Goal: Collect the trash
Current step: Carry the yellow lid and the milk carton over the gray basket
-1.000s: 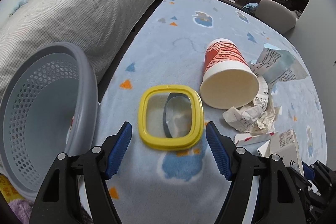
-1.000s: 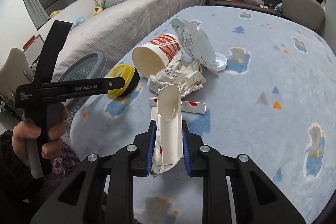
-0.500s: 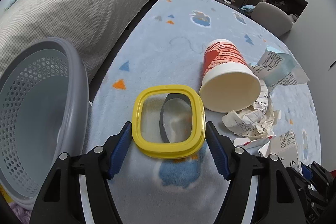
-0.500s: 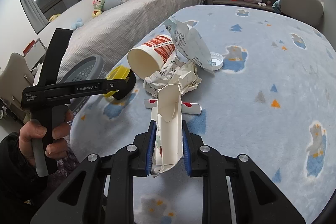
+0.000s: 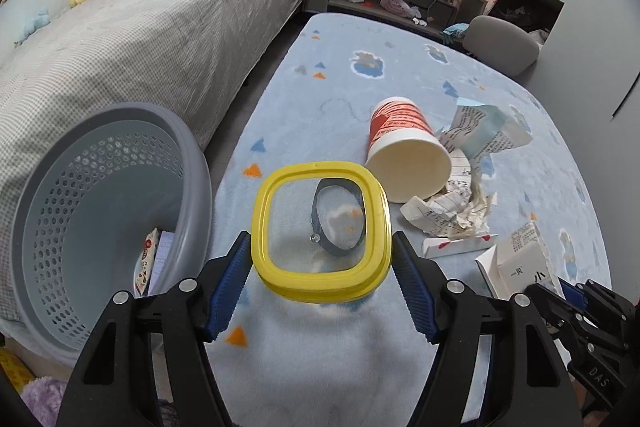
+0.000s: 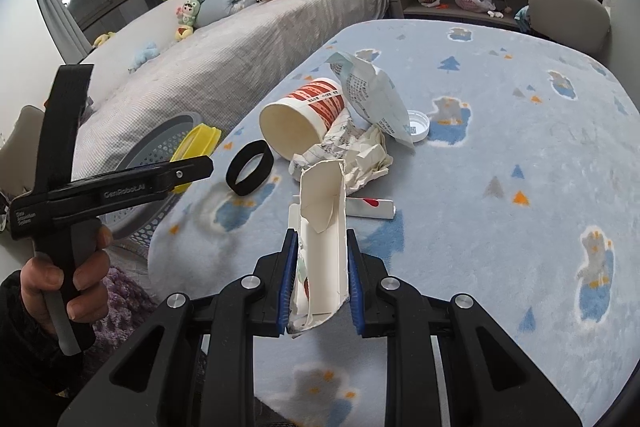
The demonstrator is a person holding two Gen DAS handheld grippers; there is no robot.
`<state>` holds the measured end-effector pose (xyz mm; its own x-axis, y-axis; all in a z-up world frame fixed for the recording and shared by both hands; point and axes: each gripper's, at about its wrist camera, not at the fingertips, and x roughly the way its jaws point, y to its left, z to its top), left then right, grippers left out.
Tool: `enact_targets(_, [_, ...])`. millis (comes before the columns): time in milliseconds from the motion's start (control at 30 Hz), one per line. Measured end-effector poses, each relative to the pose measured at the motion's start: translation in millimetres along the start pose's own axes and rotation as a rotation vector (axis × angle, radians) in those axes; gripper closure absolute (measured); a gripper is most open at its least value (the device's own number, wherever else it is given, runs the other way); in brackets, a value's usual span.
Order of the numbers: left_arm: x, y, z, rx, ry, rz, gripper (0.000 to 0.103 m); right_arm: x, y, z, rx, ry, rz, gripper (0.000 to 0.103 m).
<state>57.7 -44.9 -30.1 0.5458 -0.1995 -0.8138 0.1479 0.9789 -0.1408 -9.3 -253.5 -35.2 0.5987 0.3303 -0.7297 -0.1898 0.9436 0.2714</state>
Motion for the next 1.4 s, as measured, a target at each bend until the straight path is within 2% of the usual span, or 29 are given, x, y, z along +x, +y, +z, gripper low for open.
enact_targets(133, [-15,7,-6,0.003,-0.021,-0.017,0.036,1,9,3,0.008,0.003,0.005,0.08])
enact_targets(333, [-32,27,-7,0.018,-0.052,0.001,0.036,5,29,11,-0.002,-0.003,0.013,0.08])
enact_targets(733, [-48,89,-4,-0.048,-0.085,0.038,0.036,26,87,39,-0.079,-0.01,0.063,0.08])
enact_targets(1400, [-62,177,12,-0.125,-0.133,0.183,0.036,81,171,88,-0.178,-0.002,0.177,0.08])
